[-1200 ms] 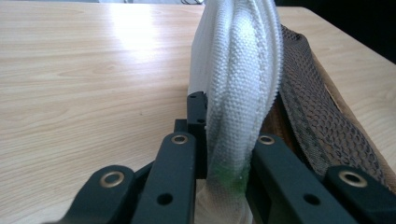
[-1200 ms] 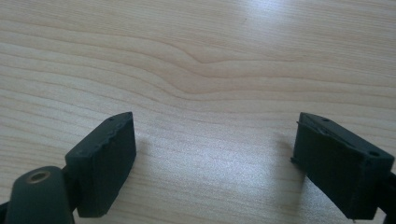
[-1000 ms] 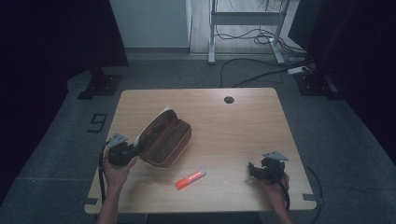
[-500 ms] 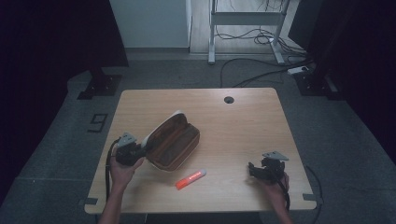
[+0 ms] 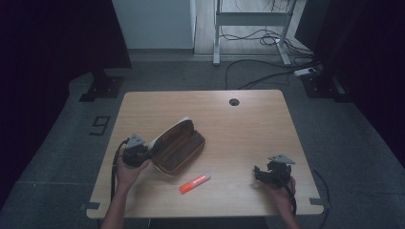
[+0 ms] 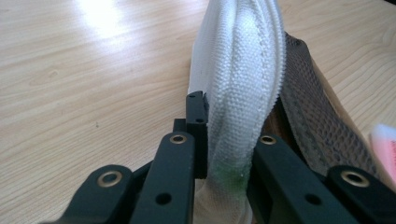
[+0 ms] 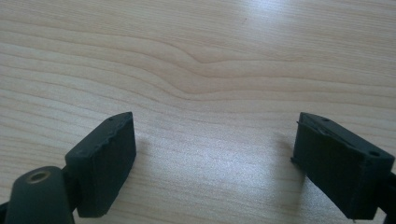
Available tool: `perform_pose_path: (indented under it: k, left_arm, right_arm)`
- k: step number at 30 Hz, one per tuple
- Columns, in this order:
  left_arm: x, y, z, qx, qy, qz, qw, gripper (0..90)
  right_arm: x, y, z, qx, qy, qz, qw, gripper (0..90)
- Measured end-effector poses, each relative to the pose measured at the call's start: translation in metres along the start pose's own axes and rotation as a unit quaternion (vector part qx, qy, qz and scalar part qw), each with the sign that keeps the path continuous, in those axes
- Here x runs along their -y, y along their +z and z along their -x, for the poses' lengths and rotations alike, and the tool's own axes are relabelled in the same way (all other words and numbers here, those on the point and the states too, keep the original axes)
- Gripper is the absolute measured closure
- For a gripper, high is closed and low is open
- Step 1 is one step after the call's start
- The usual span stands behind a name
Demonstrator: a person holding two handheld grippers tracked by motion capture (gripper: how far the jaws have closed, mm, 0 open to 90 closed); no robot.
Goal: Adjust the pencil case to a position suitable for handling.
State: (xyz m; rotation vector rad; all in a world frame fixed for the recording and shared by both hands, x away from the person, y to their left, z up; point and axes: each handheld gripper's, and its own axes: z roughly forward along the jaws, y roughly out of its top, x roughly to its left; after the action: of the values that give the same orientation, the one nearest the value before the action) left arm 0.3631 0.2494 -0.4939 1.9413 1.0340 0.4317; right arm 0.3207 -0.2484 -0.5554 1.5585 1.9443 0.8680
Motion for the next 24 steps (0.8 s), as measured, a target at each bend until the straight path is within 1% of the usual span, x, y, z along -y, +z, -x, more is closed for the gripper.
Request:
perform_pose_path:
  k: [2,3,4,7,8,9,12,13,14,16,18,24]
  left_arm:
    - [0.002,0.001,-0.002,0.000,-0.007,0.005,1.0000,82.0]
    - [0.003,0.001,-0.004,0.002,-0.014,0.010,0.9999,81.1]
    - [0.004,0.002,-0.005,0.002,-0.017,0.012,0.9998,78.9]
    - [0.009,0.005,-0.006,-0.013,-0.019,0.002,0.9997,73.5]
    - [0.010,0.005,-0.008,-0.014,-0.023,0.006,0.9996,71.7]
    - [0.012,0.004,-0.010,-0.013,-0.033,0.009,0.9993,70.4]
    - [0.011,0.002,-0.010,-0.024,-0.031,0.012,0.9992,66.9]
    - [0.011,0.001,-0.009,-0.027,-0.030,0.014,0.9991,63.5]
    - [0.011,0.001,-0.009,-0.028,-0.031,0.013,0.9990,58.3]
    - [0.011,0.001,-0.009,-0.026,-0.037,0.007,0.9990,46.8]
    - [0.012,0.001,-0.009,-0.029,-0.038,0.000,0.9989,37.1]
    - [0.021,-0.009,-0.007,-0.026,-0.050,0.023,0.9981,26.0]
  right_arm:
    - [0.000,0.000,0.000,0.000,0.000,0.000,1.0000,12.7]
    - [0.000,0.000,0.000,0.000,0.000,0.000,1.0000,12.7]
    - [0.000,0.000,0.000,0.000,0.000,0.000,1.0000,12.7]
    - [0.000,0.000,0.000,0.000,0.000,0.000,1.0000,12.8]
    - [0.000,0.000,0.000,0.000,0.000,0.000,1.0000,12.7]
    - [0.000,0.000,0.000,0.000,0.000,0.000,1.0000,12.7]
    - [0.000,0.000,0.000,0.000,0.000,0.000,1.0000,12.8]
    - [0.000,0.000,0.000,0.000,0.000,0.000,1.0000,12.8]
    - [0.000,0.000,0.000,0.000,0.000,0.000,1.0000,12.8]
    - [0.000,0.000,0.000,0.000,0.000,0.000,1.0000,12.8]
    - [0.000,0.000,0.000,0.000,0.000,0.000,1.0000,12.7]
    - [0.000,0.000,0.000,0.000,0.000,0.000,1.0000,12.7]
